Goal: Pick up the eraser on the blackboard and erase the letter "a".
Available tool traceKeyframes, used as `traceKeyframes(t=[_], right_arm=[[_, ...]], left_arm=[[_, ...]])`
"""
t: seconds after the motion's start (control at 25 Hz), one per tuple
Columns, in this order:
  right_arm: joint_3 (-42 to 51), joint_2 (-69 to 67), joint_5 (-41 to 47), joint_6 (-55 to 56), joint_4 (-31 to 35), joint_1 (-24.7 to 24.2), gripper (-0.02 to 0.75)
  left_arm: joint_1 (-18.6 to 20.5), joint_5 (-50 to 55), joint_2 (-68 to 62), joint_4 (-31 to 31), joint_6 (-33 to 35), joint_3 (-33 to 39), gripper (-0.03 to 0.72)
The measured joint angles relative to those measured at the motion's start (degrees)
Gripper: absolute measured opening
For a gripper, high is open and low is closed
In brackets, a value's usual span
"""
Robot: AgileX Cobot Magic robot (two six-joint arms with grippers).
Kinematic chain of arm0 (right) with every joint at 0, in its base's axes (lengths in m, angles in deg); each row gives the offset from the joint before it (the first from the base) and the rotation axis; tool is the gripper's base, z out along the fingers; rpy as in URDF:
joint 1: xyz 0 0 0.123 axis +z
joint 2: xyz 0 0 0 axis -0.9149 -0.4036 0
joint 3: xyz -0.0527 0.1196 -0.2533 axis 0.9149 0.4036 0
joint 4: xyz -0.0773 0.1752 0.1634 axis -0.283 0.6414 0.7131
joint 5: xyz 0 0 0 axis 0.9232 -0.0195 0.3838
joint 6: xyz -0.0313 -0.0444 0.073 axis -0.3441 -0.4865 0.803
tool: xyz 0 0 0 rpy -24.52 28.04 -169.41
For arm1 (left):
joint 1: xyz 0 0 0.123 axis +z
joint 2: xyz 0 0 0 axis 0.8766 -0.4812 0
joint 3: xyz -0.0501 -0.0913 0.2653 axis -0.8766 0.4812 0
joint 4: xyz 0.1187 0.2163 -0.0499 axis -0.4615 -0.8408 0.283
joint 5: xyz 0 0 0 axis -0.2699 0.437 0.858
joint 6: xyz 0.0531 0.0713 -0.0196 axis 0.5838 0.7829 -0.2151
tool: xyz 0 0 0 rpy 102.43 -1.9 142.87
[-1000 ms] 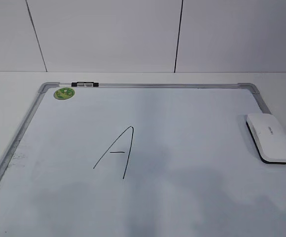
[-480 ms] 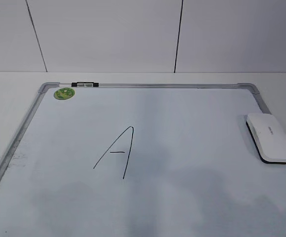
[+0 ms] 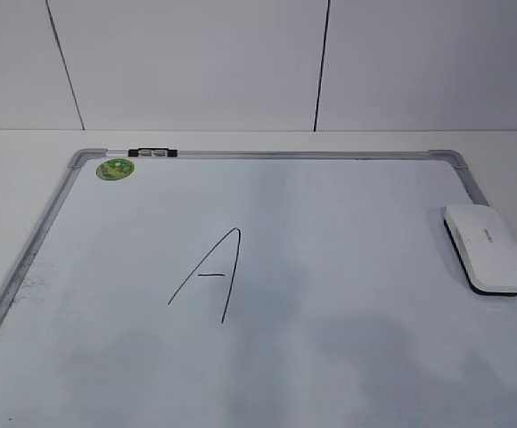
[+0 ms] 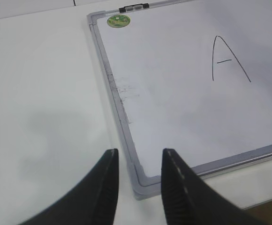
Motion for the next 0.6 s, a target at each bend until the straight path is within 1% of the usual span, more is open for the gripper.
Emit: traceKeyframes(t=[0.2,0.36,0.6], right_arm=[[0.00,0.00,0.00,0.00,-0.08,-0.11,0.593],[0.00,0.00,0.00,0.00,-0.08,-2.26,0.593],[0.00,0.00,0.00,0.00,-0.08,-6.30,0.593]], left_arm=[[0.00,0.00,0.00,0.00,0.00,0.00,0.235],[0.49,0.00,0.00,0.00,0.00,0.00,0.235],[4.30,0.00,0.00,0.00,0.00,0.00,0.235]])
